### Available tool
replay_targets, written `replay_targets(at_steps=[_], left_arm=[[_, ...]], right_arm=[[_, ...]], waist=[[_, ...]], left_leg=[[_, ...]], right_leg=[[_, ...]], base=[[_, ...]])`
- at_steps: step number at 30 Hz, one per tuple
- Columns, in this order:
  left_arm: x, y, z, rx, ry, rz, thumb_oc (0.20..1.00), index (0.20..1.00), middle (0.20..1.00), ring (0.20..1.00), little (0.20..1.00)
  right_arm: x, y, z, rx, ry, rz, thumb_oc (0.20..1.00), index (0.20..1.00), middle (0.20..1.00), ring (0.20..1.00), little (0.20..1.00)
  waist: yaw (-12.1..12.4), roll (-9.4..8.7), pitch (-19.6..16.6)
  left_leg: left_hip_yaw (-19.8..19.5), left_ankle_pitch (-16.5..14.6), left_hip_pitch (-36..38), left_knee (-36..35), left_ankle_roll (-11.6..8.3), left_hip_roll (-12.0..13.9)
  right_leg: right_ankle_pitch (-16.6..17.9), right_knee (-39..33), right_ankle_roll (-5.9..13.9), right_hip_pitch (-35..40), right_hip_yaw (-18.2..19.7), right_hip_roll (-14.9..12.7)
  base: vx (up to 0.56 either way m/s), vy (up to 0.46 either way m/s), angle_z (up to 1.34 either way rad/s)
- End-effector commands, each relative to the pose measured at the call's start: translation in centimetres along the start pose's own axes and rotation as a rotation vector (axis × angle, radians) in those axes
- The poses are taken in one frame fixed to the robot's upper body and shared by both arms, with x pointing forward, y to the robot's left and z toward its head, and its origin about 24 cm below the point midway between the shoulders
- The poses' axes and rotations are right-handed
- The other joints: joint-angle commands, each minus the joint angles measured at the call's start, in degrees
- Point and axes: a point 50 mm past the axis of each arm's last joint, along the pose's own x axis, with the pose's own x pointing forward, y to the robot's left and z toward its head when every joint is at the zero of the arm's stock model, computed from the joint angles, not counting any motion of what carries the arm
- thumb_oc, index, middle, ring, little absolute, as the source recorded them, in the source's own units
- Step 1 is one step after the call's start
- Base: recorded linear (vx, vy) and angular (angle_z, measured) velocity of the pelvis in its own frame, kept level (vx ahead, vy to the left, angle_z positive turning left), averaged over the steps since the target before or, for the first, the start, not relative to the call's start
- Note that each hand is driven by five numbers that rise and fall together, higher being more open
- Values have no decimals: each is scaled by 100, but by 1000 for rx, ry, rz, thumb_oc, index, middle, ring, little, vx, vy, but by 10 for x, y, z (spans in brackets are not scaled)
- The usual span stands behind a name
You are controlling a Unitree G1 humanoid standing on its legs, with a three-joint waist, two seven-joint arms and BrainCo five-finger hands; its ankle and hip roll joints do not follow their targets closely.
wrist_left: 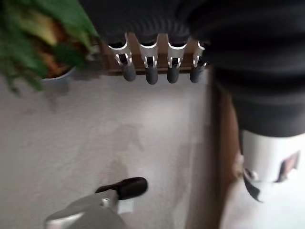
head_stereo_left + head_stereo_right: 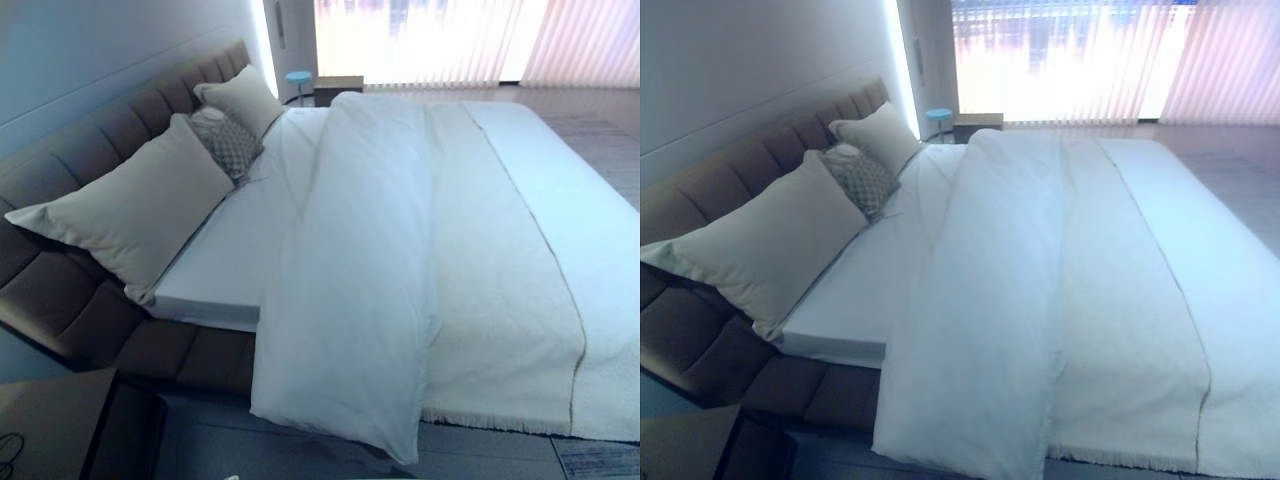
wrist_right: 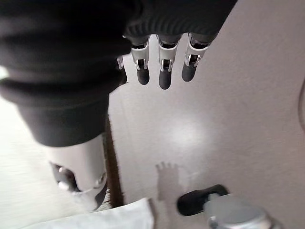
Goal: Make the bed
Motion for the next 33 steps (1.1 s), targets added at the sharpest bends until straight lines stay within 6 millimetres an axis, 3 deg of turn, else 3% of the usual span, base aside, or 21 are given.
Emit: replay_targets(at_steps=[1, 2, 3, 4, 5, 8, 9, 10, 13, 14, 16, 19, 20, 21, 24, 26, 27, 30, 32, 33], left_arm=[[1, -15, 37, -44, -121, -54, 1000, 1000, 1000, 1000, 1000], [-5, -19, 82, -135, -291, -94, 1000, 1000, 1000, 1000, 1000], [-5, -19, 82, -134, -291, -94, 1000, 1000, 1000, 1000, 1000], [-14, -18, 118, -143, -438, -130, 1000, 1000, 1000, 1000, 1000], [-14, -18, 118, -143, -438, -130, 1000, 1000, 1000, 1000, 1000], [-31, -11, 171, -164, -626, -164, 1000, 1000, 1000, 1000, 1000], [-40, -8, 188, -168, -694, -187, 1000, 1000, 1000, 1000, 1000], [-40, -8, 188, -168, -694, -187, 1000, 1000, 1000, 1000, 1000], [-67, -7, 231, -195, -867, -269, 1000, 1000, 1000, 1000, 1000], [-72, -6, 238, -197, -896, -278, 1000, 1000, 1000, 1000, 1000], [-91, -7, 264, -223, -987, -335, 1000, 1000, 1000, 1000, 1000], [-118, -2, 300, -251, -1090, -406, 1000, 1000, 1000, 1000, 1000], [-137, -1, 323, -294, -1148, -465, 1000, 1000, 1000, 1000, 1000], [-137, -1, 323, -294, -1148, -465, 1000, 1000, 1000, 1000, 1000], [-165, -12, 353, -365, -1207, -592, 1000, 1000, 1000, 1000, 1000], [-175, -14, 363, -386, -1217, -627, 1000, 1000, 1000, 1000, 1000], [-183, -22, 368, -392, -1227, -669, 1000, 1000, 1000, 1000, 1000], [-201, -22, 382, -413, -1268, -703, 1000, 1000, 1000, 1000, 1000], [-206, -23, 387, -420, -1272, -713, 1000, 1000, 1000, 1000, 1000], [-219, -23, 399, -445, -1297, -725, 1000, 1000, 1000, 1000, 1000]], right_arm=[[0, -1, 50, -15, -165, 2, 1000, 1000, 1000, 1000, 1000], [-15, 17, 104, 20, -387, 81, 1000, 1000, 1000, 1000, 1000], [-15, 17, 104, 20, -386, 81, 1000, 1000, 1000, 1000, 1000], [-32, 30, 141, 21, -540, 151, 1000, 1000, 1000, 1000, 1000], [-32, 30, 141, 21, -540, 151, 1000, 1000, 1000, 1000, 1000], [-57, 45, 190, 1, -711, 223, 1000, 1000, 1000, 1000, 1000], [-73, 50, 209, -8, -800, 256, 1000, 1000, 1000, 1000, 1000], [-73, 50, 209, -8, -800, 256, 1000, 1000, 1000, 1000, 1000], [-126, 80, 253, -17, -1043, 400, 1000, 1000, 1000, 1000, 1000], [-132, 84, 256, -20, -1065, 421, 1000, 1000, 1000, 1000, 1000], [-163, 104, 277, -26, -1160, 530, 1000, 1000, 1000, 1000, 1000], [-197, 120, 299, 36, -1216, 677, 1000, 1000, 1000, 1000, 1000], [-224, 130, 313, 104, -1249, 787, 1000, 1000, 1000, 1000, 1000], [-224, 129, 313, 105, -1249, 787, 1000, 1000, 1000, 1000, 1000], [-265, 143, 332, 257, -1265, 995, 1000, 1000, 1000, 1000, 1000], [-273, 146, 335, 283, -1265, 1025, 1000, 1000, 1000, 1000, 1000], [-286, 148, 339, 310, -1278, 1070, 1000, 1000, 1000, 1000, 1000], [-312, 146, 351, 333, -1334, 1109, 1000, 1000, 1000, 1000, 1000], [-317, 147, 354, 341, -1335, 1115, 1000, 1000, 1000, 1000, 1000], [-336, 148, 362, 344, -1363, 1130, 1000, 1000, 1000, 1000, 1000]], waist=[[72, -83, 187], [104, -121, 225], [108, -122, 218], [174, -72, 197], [175, -71, 185], [346, -43, 251], [385, -56, 282], [389, -50, 268], [463, -103, 290], [494, -112, 292], [570, -136, 433], [538, -84, 764], [574, -86, 916], [573, -85, 921], [492, -122, 1161], [419, -180, 1276], [445, -176, 1320], [463, -111, 1378], [489, -115, 1389], [499, -115, 1480]], left_leg=[[56, -216, -341, 944, 49, -368], [94, -247, -793, 829, 118, -307], [97, -249, -798, 832, 119, -308], [66, 0, -1003, 433, 145, -248], [66, 13, -1014, 421, 144, -247], [-119, 498, -1472, 143, 31, -204], [-129, 475, -1502, 206, 38, -183], [-129, 483, -1520, 204, 36, -176], [129, 273, -1437, 264, 238, -181], [179, 257, -1463, 267, 256, -151], [355, 135, -1471, 305, 350, -120], [395, 153, -1563, 330, 369, -72], [455, 106, -1610, 302, 356, -88], [453, 105, -1610, 303, 356, -87], [442, 85, -1765, 220, 339, -216], [333, 68, -1983, 379, 342, -310], [286, 76, -2136, 460, 334, -331], [221, 217, -2431, 311, 288, -353], [207, 264, -2538, 275, 279, -337], [144, 385, -2834, 197, 239, -313]], right_leg=[[-221, 355, 579, -18, 137, -148], [-224, 350, 631, -50, 232, -225], [-228, 353, 633, -56, 235, -227], [-256, 264, 661, 42, 325, -183], [-246, 260, 660, 27, 326, -181], [-321, 152, 664, 178, 452, -127], [-385, 151, 673, 212, 533, -137], [-375, 150, 671, 192, 536, -130], [-533, 275, 823, 133, 716, -295], [-507, 379, 849, 20, 748, -307], [-473, 952, 1027, -398, 634, -463], [-327, 1596, 1049, -1054, 531, -524], [-250, 1357, 990, -1258, 201, -659], [-247, 1352, 990, -1254, 199, -658], [197, 593, 964, -1879, 264, -453], [378, 417, 945, -1994, 407, -387], [393, 363, 963, -1982, 354, -474], [584, 268, 904, -2293, 268, -369], [603, 229, 896, -2377, 200, -366], [660, 191, 874, -2648, 148, -325]], base=[[-22, -16, -38], [4, 3, -29], [119, 32, -18], [114, 30, -13], [161, 47, -20], [125, 56, -11], [101, 57, -16], [172, 154, -29], [169, 235, -42], [99, 213, -83], [24, 196, -92], [-56, 165, -48], [-36, 128, 3], [-20, 83, -6], [35, 8, -13], [60, -51, -3], [26, -57, 29], [26, -69, 41], [21, -80, 14], [-5, -108, 6]])
